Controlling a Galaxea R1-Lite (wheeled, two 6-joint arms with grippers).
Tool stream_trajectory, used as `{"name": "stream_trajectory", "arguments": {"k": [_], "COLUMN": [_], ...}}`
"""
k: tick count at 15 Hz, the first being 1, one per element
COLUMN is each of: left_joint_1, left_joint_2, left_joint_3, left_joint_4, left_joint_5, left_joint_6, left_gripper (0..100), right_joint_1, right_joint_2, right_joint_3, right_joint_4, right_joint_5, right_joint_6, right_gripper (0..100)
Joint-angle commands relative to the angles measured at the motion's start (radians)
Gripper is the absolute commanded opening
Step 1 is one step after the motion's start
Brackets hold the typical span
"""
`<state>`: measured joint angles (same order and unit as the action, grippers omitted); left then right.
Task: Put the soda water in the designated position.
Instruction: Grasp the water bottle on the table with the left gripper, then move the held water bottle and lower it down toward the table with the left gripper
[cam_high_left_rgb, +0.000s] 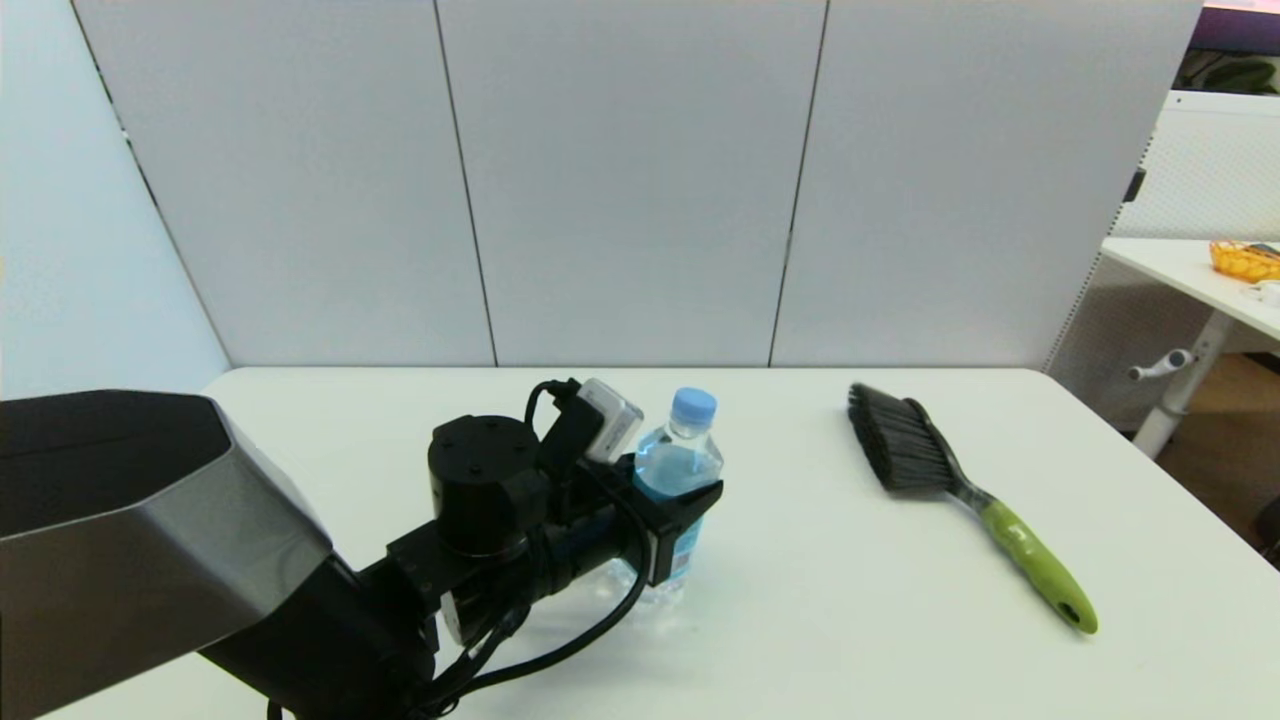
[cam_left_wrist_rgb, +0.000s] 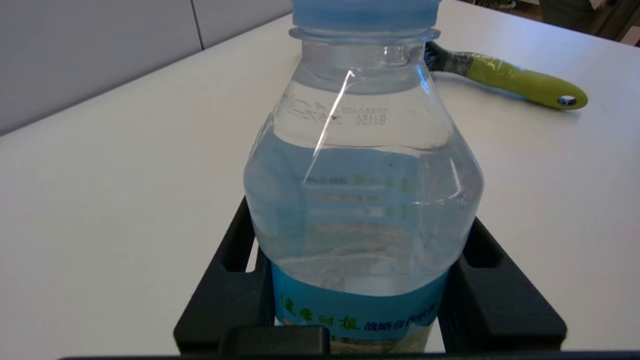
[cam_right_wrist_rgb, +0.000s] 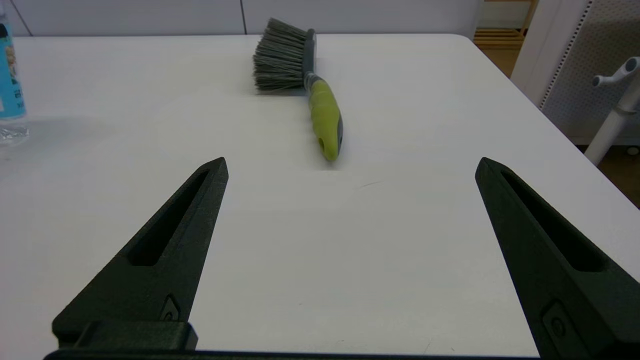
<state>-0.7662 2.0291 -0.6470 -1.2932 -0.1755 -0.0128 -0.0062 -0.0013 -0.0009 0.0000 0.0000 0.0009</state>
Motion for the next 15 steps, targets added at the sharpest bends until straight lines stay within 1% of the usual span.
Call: {"name": "stream_trajectory", "arguments": {"k": [1, 4, 8, 11, 15], "left_joint_1": [-0.001, -0.001, -0.044, -0.065, -0.081], "left_joint_2": [-0.030, -0.033, 0.054, 0.155, 0.266], "left_joint_3": [-0.003, -0.052, -0.315, -0.491, -0.649], "left_joint_4": [-0.017, -0.043, -0.040, 0.015, 0.081], "left_joint_5": [-0.001, -0.001, -0.001, -0.002, -0.004], "left_joint_6": [0.004, 0.008, 0.008, 0.004, -0.001], "left_gripper": [0, 0, 0, 0, 0], "right_joint_1": [0.000, 0.000, 0.000, 0.000, 0.000], "right_joint_2": [0.001, 0.001, 0.001, 0.001, 0.001], "right_joint_3": [-0.001, 0.001, 0.001, 0.001, 0.001], "right_joint_4": [0.000, 0.002, 0.000, 0.002, 0.000], "right_joint_5": [0.000, 0.000, 0.000, 0.000, 0.000], "right_joint_6": [0.001, -0.001, -0.001, 0.001, 0.001], "right_gripper": [100, 100, 100, 100, 100]}}
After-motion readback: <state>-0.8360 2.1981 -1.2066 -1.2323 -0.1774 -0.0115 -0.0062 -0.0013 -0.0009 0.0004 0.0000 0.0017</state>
